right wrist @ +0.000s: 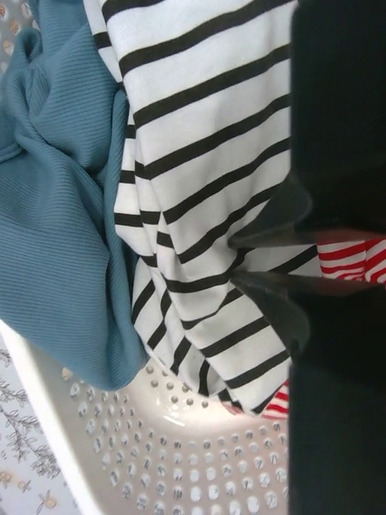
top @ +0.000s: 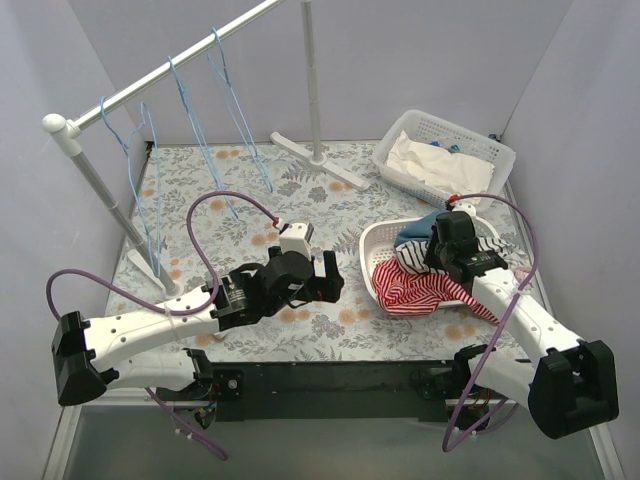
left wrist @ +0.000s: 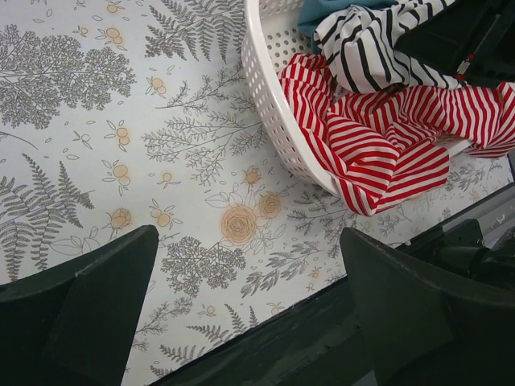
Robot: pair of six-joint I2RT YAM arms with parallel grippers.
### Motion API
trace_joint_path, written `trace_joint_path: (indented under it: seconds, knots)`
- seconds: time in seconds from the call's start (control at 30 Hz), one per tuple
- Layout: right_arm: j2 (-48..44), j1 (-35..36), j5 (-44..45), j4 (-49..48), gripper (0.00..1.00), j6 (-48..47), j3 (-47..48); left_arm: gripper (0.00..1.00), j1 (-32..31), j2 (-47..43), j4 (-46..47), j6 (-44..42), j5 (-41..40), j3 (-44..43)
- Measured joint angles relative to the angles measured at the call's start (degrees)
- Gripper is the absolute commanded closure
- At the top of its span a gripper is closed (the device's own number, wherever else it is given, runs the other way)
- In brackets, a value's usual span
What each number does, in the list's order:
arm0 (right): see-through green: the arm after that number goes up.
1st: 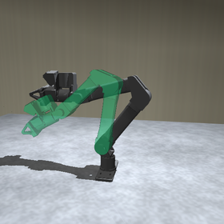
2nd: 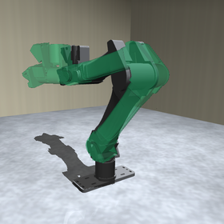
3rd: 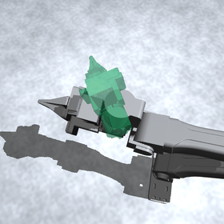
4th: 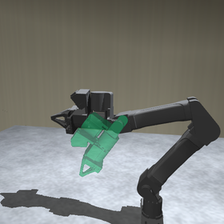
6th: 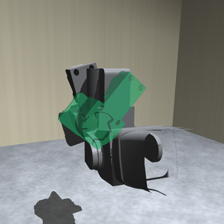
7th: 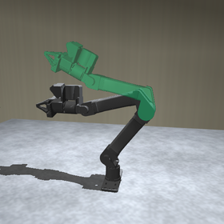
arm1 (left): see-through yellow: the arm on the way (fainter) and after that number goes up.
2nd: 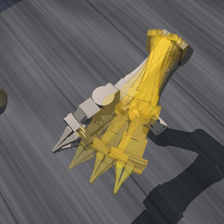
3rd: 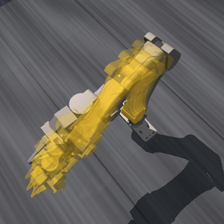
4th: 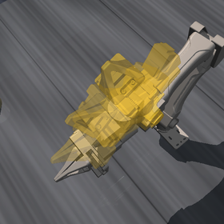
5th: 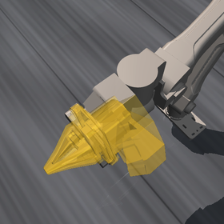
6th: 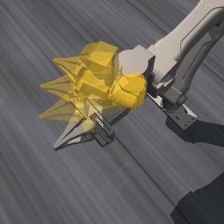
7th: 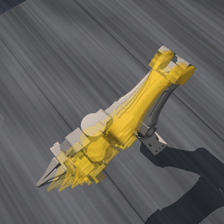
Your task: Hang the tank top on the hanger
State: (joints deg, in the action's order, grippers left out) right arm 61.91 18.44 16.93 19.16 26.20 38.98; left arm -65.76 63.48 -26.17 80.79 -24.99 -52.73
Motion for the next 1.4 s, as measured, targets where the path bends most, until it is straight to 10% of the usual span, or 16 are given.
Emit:
trace_joint_path:
  seconds: [0.67, 1.4]
  knots:
    - [-4.5, -0.1, -1.6, 7.8, 0.99, -2.4, 25.0, 0.02, 0.0, 3.5, 2.4, 1.3, 2.5, 2.5]
    - [4.5, -0.1, -17.8, 6.3, 0.99, 3.5, 64.0, 0.05, 0.0, 31.3, 21.8, 2.1, 12.3, -6.3]
